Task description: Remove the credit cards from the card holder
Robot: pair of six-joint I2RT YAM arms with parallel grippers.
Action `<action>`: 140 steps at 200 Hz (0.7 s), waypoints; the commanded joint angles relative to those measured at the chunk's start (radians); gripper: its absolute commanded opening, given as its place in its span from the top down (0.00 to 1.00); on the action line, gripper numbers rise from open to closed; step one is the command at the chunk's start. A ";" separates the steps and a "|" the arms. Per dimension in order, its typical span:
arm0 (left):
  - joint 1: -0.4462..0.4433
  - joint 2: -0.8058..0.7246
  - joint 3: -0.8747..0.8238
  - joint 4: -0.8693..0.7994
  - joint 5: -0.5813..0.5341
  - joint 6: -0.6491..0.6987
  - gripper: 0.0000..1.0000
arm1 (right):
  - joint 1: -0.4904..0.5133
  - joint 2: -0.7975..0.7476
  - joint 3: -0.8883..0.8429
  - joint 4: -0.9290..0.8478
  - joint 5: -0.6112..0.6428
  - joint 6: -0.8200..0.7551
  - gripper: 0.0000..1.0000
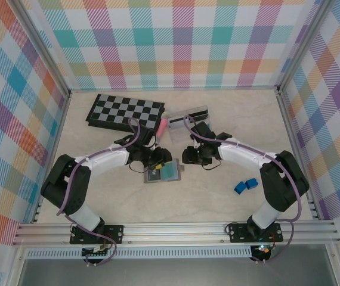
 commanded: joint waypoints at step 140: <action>0.088 -0.169 -0.267 0.201 -0.045 -0.198 0.71 | 0.096 0.223 0.193 -0.030 -0.142 -0.015 0.75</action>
